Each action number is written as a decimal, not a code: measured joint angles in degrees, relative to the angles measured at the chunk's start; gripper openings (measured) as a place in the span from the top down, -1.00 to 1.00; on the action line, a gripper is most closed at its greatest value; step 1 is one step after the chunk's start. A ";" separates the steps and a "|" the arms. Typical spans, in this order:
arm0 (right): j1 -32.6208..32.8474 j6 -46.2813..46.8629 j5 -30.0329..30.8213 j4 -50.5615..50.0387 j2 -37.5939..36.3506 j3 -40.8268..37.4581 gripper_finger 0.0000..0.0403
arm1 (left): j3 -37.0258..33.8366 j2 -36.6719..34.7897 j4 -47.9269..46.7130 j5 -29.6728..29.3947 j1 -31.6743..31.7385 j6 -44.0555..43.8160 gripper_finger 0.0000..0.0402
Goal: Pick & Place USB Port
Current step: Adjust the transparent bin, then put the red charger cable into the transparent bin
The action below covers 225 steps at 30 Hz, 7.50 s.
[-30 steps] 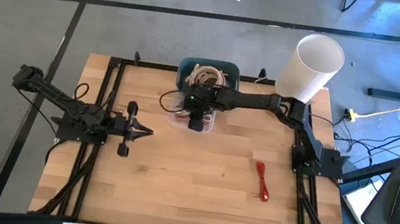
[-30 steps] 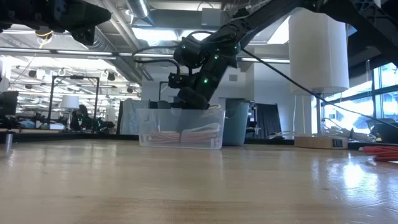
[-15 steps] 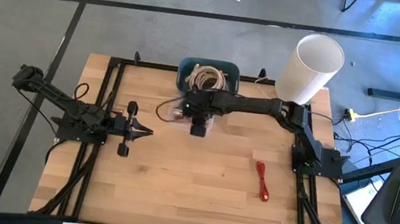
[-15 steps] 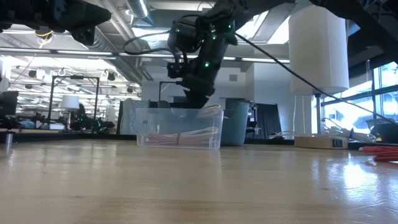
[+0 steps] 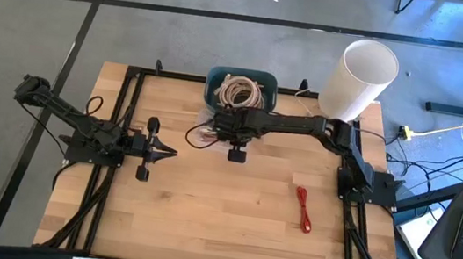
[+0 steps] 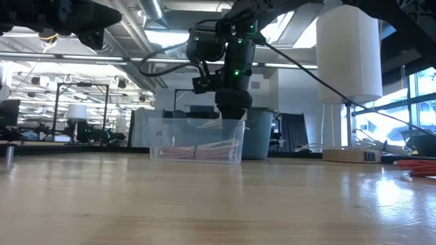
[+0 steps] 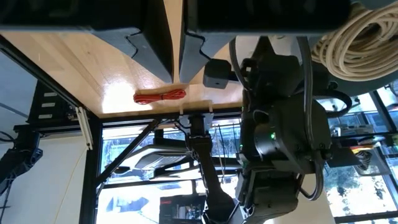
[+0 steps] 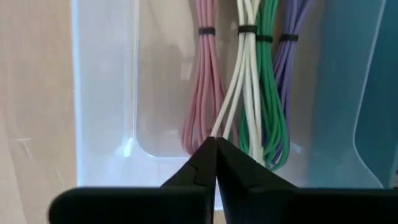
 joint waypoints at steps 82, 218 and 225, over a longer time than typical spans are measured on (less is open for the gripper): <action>39.58 44.56 23.27 -34.15 -47.99 -8.92 1.00 | 0.00 -0.02 -0.02 0.00 0.02 0.00 0.91; -3.82 -4.72 -5.85 32.51 -27.63 -26.51 0.89 | 0.02 0.00 -0.45 0.00 0.02 0.00 0.91; -4.62 -8.03 -8.98 27.81 -17.02 -18.14 0.89 | 0.02 0.00 -0.43 0.02 0.02 0.00 0.91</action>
